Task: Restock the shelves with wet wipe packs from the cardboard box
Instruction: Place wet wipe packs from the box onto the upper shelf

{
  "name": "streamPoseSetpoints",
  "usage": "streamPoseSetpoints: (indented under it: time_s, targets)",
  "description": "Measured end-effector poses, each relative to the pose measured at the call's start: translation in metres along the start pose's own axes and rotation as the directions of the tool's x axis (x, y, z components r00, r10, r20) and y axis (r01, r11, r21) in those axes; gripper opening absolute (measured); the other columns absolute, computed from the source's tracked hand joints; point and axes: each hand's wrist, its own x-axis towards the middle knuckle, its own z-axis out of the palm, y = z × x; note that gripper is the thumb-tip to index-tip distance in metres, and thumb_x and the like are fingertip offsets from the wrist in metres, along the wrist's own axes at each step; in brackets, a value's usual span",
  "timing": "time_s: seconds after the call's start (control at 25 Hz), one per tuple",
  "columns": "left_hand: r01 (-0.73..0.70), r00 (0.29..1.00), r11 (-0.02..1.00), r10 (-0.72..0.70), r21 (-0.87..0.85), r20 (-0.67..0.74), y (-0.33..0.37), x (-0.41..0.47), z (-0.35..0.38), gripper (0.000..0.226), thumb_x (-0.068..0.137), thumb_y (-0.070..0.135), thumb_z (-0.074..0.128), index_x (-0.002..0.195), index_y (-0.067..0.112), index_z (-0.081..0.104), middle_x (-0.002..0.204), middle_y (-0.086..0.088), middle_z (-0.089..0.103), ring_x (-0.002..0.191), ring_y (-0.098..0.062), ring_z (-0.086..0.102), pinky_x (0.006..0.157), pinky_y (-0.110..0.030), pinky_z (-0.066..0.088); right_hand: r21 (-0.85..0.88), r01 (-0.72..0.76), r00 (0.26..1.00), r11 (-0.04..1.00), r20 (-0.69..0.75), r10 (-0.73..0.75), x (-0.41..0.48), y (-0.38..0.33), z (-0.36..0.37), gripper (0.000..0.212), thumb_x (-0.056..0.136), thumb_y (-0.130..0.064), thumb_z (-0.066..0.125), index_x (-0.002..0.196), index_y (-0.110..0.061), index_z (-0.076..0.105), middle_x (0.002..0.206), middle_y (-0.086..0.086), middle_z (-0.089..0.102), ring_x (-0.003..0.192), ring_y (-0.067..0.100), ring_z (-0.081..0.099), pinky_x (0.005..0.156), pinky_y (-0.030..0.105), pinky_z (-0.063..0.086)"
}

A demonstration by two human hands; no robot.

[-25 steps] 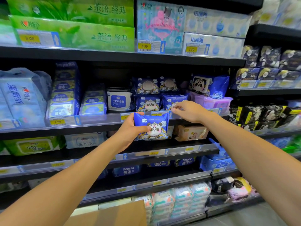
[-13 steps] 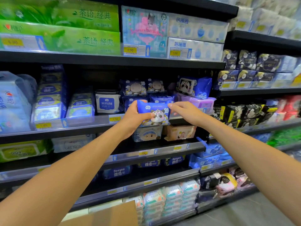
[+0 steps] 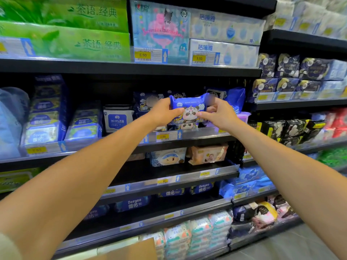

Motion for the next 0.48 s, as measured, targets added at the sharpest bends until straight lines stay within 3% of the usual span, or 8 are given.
streamPoseSetpoints:
  time_s: [0.12, 0.2, 0.36, 0.48]
  targets:
    - [0.017, 1.0, 0.999, -0.017, 0.048, 0.016, -0.005, 0.015, 0.005, 0.024, 0.098, 0.021, 0.069, 0.119, 0.009, 0.066, 0.109, -0.016, 0.074, 0.096, -0.032, 0.072, 0.07, -0.033, 0.053, -0.052, -0.035, 0.998, 0.998, -0.048, 0.032, 0.007, 0.009, 0.004, 0.04, 0.082, -0.032, 0.085, 0.112, -0.021, 0.061, 0.074, -0.012, 0.068, 0.068, 0.002, 0.063, 0.061, 0.025, 0.047]
    - [0.018, 1.0, 0.997, -0.018, 0.071, -0.014, -0.011, 0.018, 0.01, 0.031, 0.094, 0.019, 0.075, 0.121, 0.009, 0.066, 0.11, -0.012, 0.073, 0.103, -0.032, 0.072, 0.079, -0.035, 0.06, -0.083, -0.056, 0.998, 0.995, -0.044, 0.052, 0.009, 0.017, 0.007, 0.043, 0.08, -0.032, 0.087, 0.114, -0.019, 0.063, 0.085, -0.002, 0.073, 0.08, 0.013, 0.067, 0.068, 0.03, 0.049]
    - [0.018, 0.998, 0.992, -0.011, 0.128, -0.062, -0.026, 0.019, 0.018, 0.042, 0.09, 0.019, 0.08, 0.125, 0.016, 0.058, 0.11, -0.005, 0.07, 0.099, -0.017, 0.069, 0.063, -0.021, 0.051, -0.093, -0.097, 0.995, 0.991, -0.016, 0.096, 0.009, 0.033, 0.018, 0.039, 0.082, -0.032, 0.086, 0.109, -0.024, 0.058, 0.077, -0.013, 0.064, 0.076, 0.008, 0.06, 0.065, 0.027, 0.041]
    - [0.02, 0.997, 0.983, -0.006, 0.183, -0.077, -0.034, 0.02, 0.022, 0.038, 0.088, 0.024, 0.082, 0.119, 0.017, 0.06, 0.107, -0.005, 0.072, 0.098, -0.018, 0.07, 0.068, -0.026, 0.054, -0.166, -0.106, 0.993, 0.98, 0.024, 0.112, 0.008, 0.043, 0.024, 0.035, 0.083, -0.042, 0.082, 0.105, -0.026, 0.061, 0.078, -0.014, 0.061, 0.08, 0.013, 0.058, 0.071, 0.032, 0.043]
